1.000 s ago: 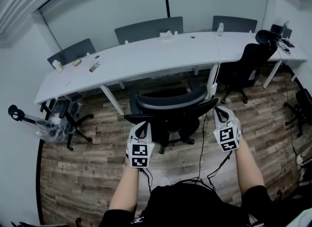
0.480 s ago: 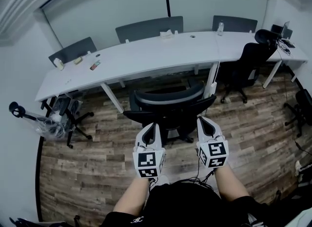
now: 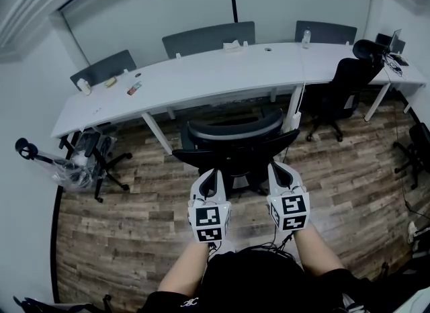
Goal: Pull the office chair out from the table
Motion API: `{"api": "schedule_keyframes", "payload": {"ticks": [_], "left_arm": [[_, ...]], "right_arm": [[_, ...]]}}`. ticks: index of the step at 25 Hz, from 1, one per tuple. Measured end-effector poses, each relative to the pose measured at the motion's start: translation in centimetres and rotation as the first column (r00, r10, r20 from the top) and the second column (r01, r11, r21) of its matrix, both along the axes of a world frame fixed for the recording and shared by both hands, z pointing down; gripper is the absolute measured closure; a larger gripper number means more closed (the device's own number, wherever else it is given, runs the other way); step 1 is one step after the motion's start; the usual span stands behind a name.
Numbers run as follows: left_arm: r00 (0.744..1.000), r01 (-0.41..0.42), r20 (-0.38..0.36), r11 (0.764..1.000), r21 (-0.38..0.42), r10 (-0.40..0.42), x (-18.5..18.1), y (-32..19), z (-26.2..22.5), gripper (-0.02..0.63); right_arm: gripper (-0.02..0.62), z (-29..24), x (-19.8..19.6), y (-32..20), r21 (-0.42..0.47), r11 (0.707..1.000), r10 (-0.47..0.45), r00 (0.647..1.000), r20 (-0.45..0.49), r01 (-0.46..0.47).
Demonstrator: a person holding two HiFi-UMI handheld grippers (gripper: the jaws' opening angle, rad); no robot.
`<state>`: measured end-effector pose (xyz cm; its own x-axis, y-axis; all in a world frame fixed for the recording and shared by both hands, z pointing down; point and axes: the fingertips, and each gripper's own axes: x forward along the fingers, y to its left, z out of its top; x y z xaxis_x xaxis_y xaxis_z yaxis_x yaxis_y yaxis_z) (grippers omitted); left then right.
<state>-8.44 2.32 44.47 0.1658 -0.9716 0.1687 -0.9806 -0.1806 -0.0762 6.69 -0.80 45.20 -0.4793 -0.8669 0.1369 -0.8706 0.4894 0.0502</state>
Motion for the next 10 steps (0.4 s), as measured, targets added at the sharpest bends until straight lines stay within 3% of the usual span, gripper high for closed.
{"api": "schedule_keyframes", "payload": {"ticks": [10], "left_arm": [[1.0,-0.005,-0.018,1.0,0.003,0.005,0.02,0.41,0.0,0.601]], "right_arm": [[0.591,-0.12,-0.18,0.34,-0.004,1.0,-0.005,1.0,-0.002,0.005]]}}
